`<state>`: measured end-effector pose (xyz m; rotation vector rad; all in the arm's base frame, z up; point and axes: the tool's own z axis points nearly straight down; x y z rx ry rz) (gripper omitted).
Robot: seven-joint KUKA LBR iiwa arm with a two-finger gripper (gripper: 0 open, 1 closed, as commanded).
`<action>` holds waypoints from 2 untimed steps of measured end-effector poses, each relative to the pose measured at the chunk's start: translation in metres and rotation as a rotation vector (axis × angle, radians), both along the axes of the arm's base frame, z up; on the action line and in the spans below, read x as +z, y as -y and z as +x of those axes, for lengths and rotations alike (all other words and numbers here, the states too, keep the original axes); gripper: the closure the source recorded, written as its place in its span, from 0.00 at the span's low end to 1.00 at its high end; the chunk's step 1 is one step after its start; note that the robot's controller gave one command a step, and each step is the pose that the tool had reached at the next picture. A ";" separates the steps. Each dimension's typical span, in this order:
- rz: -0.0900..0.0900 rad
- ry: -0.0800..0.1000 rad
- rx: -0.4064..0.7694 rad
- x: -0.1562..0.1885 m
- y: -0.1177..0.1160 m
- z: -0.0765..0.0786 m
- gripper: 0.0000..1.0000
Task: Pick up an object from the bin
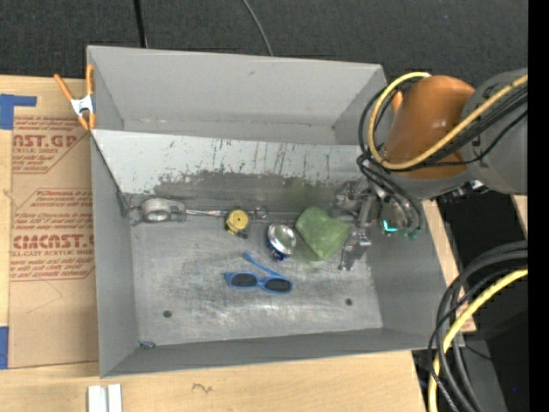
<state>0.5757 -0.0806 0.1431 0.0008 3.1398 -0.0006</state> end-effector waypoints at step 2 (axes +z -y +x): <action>0.003 0.005 -0.139 -0.049 -0.060 0.011 0.00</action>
Offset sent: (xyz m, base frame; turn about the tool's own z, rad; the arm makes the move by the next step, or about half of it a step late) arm -0.0222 0.0596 -0.0731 -0.0908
